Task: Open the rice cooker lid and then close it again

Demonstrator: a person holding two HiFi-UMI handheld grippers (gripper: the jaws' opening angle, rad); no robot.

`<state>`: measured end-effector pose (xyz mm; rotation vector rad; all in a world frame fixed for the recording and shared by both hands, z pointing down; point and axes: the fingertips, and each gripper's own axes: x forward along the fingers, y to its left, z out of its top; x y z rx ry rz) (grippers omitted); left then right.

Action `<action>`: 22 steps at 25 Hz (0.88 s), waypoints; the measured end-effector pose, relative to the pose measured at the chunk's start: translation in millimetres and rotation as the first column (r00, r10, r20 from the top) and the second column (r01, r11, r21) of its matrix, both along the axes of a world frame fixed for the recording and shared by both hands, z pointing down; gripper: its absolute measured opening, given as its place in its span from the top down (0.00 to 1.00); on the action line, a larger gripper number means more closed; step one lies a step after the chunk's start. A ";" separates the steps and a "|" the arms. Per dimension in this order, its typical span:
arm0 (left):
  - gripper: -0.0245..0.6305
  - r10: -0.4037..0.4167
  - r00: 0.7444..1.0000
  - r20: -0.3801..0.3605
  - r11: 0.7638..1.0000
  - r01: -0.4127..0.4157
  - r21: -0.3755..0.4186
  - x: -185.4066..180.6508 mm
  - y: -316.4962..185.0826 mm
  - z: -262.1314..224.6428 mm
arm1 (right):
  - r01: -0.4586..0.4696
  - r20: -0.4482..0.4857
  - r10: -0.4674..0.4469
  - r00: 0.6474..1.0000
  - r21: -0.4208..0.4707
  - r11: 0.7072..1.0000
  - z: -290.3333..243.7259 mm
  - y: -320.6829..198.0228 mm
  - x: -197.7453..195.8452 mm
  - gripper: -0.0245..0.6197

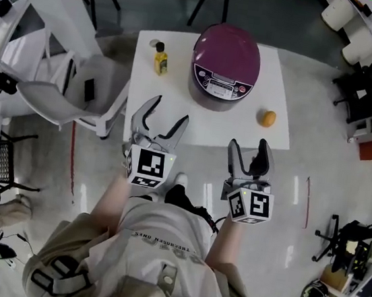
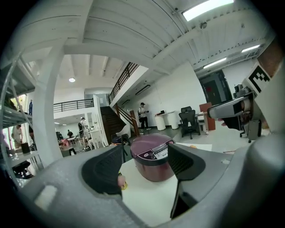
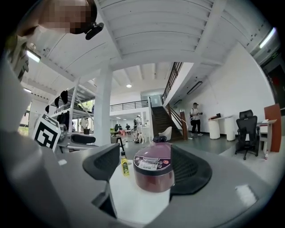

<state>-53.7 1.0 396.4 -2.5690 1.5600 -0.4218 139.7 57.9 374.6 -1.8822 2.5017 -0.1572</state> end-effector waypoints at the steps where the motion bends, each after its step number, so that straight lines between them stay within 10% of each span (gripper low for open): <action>1: 0.45 -0.008 1.000 0.004 1.000 0.008 0.002 3.4 -4.6 -0.8 | 0.011 -0.001 -0.011 1.000 0.000 1.000 -1.0 -7.7 3.8 0.45; 22: 0.44 -0.144 0.988 0.059 0.989 0.145 -0.020 42.5 -62.0 15.0 | 0.252 -0.019 -0.253 0.967 -0.044 0.967 15.3 -100.0 31.9 0.42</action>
